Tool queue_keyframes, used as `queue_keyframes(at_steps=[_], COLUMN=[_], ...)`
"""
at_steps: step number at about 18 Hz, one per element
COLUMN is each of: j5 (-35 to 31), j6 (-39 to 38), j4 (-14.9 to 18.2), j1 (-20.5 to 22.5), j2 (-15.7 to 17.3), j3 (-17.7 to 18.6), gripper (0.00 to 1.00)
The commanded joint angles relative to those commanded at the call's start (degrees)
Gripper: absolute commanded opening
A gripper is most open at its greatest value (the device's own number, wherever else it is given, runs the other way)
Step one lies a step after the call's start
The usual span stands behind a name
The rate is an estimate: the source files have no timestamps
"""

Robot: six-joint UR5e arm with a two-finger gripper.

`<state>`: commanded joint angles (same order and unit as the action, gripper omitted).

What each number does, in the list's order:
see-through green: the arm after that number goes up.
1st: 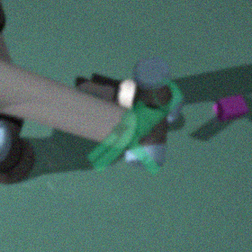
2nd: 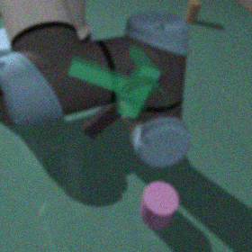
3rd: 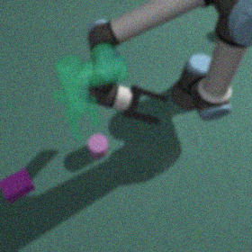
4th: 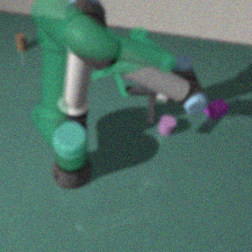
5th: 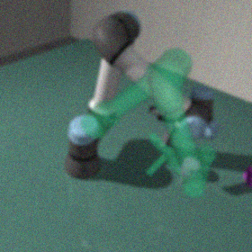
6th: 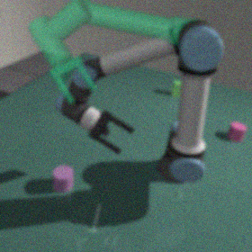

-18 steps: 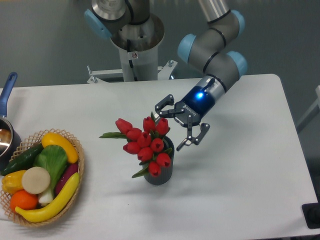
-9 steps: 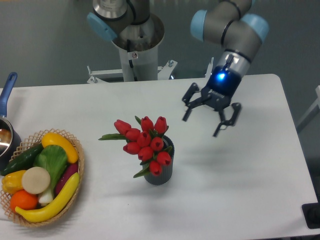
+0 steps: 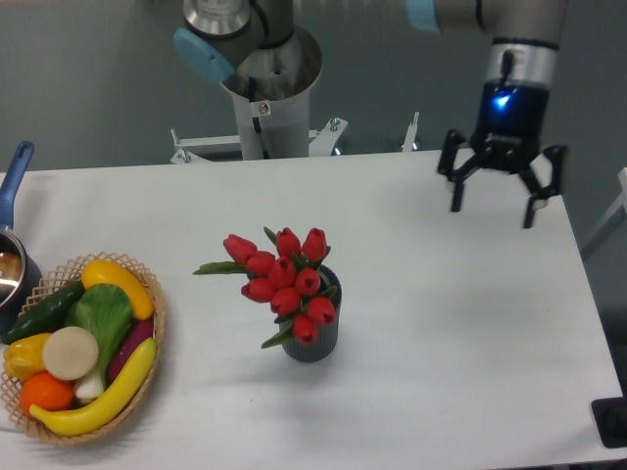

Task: Insert the flowers into the vase

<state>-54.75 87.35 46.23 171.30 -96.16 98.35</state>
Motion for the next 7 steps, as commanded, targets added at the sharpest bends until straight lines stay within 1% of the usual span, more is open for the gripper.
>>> queue_keyframes(at_steps=[2, 4, 7], j5=[-3.15, -6.49, -6.95], j6=[5.61, 11.41, 13.55], j4=[1.84, 5.0, 5.72], j1=[0.26, 1.05, 1.67], j2=[0.79, 1.76, 2.37], j3=[0.26, 0.0, 0.26], gripper=[1.0, 1.0, 1.0])
